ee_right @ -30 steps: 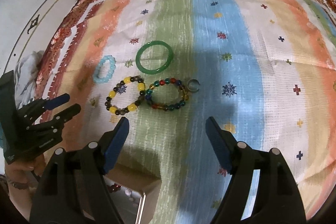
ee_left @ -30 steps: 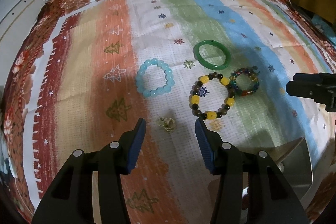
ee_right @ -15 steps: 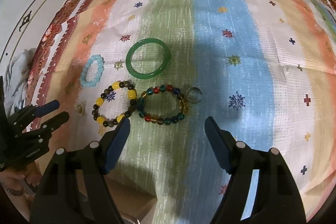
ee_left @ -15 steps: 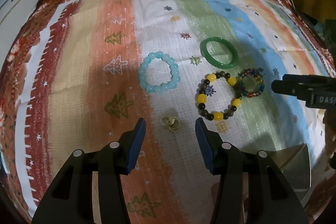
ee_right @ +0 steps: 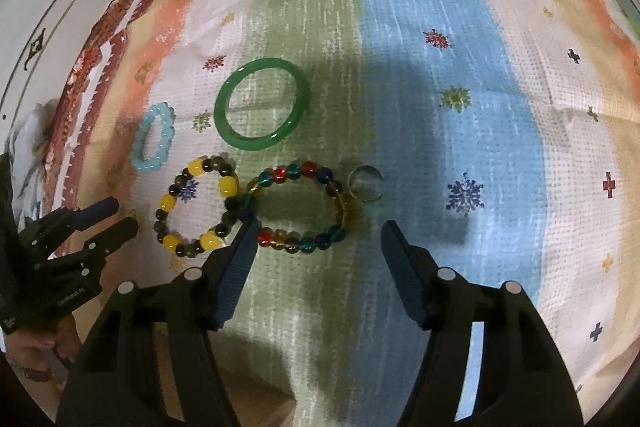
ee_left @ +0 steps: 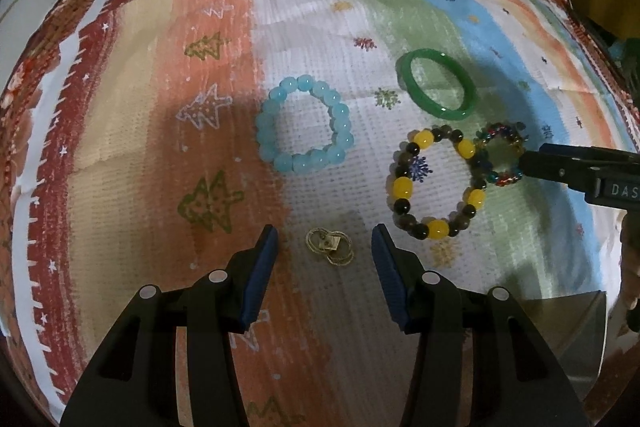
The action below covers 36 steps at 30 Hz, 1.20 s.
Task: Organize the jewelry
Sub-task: 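Grasp gold charm with left tool while right tool grasps multicolour bead bracelet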
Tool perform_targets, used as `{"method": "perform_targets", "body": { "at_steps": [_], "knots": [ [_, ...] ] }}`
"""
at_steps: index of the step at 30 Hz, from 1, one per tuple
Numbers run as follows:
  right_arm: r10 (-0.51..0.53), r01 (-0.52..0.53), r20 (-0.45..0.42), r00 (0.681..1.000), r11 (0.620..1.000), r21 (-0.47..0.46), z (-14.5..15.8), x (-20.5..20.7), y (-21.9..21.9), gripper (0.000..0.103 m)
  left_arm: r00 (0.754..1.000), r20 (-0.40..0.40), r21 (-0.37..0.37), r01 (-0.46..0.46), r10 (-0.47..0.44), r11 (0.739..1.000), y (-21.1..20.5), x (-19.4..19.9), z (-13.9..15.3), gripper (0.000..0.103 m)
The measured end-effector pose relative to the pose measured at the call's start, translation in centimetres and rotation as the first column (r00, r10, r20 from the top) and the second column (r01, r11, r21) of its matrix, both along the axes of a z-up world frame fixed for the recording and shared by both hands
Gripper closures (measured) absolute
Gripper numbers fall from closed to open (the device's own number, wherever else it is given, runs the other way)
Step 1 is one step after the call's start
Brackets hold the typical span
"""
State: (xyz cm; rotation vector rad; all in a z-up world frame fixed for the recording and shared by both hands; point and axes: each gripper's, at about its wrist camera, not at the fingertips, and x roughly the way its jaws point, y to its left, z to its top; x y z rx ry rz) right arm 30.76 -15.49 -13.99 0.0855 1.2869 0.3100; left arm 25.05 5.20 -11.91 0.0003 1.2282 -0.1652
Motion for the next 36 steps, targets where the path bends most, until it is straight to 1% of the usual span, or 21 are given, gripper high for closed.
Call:
{"method": "perform_targets", "body": {
  "at_steps": [7, 10, 12, 13, 15, 16, 17, 18, 19, 27, 33, 36],
  "knots": [
    [-0.009, 0.009, -0.020, 1.000, 1.000, -0.018, -1.2, 0.8, 0.3, 0.040, 1.000, -0.005, 0.022, 0.010, -0.010, 1.000, -0.2, 0.5, -0.9, 0.054],
    [-0.016, 0.015, -0.021, 1.000, 0.999, -0.031, -1.5, 0.9, 0.3, 0.045, 1.000, 0.000, 0.027, 0.011, -0.011, 1.000, -0.3, 0.5, -1.0, 0.057],
    [-0.030, 0.029, -0.020, 0.999, 0.999, -0.036, -1.6, 1.0, 0.1, 0.053, 1.000, 0.000, 0.041, 0.016, -0.016, 0.999, -0.3, 0.5, -1.0, 0.062],
    [-0.035, 0.035, -0.020, 0.999, 0.999, -0.041, -1.6, 1.1, 0.0, 0.055, 1.000, 0.000, 0.045, 0.016, -0.016, 0.999, -0.3, 0.5, -1.1, 0.063],
    [-0.042, 0.041, -0.021, 0.999, 0.998, -0.053, -1.7, 1.2, -0.2, 0.066, 1.000, -0.002, 0.053, 0.014, -0.014, 0.999, -0.2, 0.5, -1.1, 0.070],
    [-0.042, 0.041, -0.020, 0.999, 0.997, -0.065, -1.8, 1.2, -0.3, 0.068, 1.000, -0.002, 0.061, 0.015, -0.015, 0.998, -0.1, 0.5, -1.1, 0.071],
    [-0.043, 0.041, -0.017, 0.999, 0.996, -0.073, -1.7, 1.2, -0.3, 0.074, 1.000, -0.005, 0.063, 0.018, -0.017, 0.998, -0.1, 0.5, -1.2, 0.079],
    [-0.041, 0.040, -0.014, 0.999, 0.996, -0.075, -1.7, 1.2, -0.4, 0.087, 1.000, -0.007, 0.067, 0.018, -0.017, 0.998, 0.0, 0.5, -1.2, 0.086],
    [-0.037, 0.036, -0.019, 0.999, 0.997, -0.064, -1.8, 1.2, -0.5, 0.091, 1.000, -0.010, 0.072, 0.015, -0.014, 0.997, 0.1, 0.5, -1.3, 0.087],
    [-0.004, 0.003, -0.022, 1.000, 1.000, -0.030, -1.1, 0.7, -0.3, 0.092, 1.000, -0.009, 0.030, 0.009, -0.008, 1.000, 0.7, 0.3, -0.6, 0.088],
    [0.022, -0.021, 0.023, 0.999, 1.000, -0.011, 0.9, -0.5, -0.3, 0.092, 1.000, 0.024, 0.002, 0.001, -0.001, 1.000, 0.7, -0.4, 0.9, 0.088],
    [0.046, -0.045, 0.048, 0.998, 0.999, -0.028, 1.6, -1.2, 0.2, 0.092, 0.999, 0.038, -0.006, 0.004, -0.004, 1.000, 0.4, -0.8, 1.4, 0.088]
  ]
}}
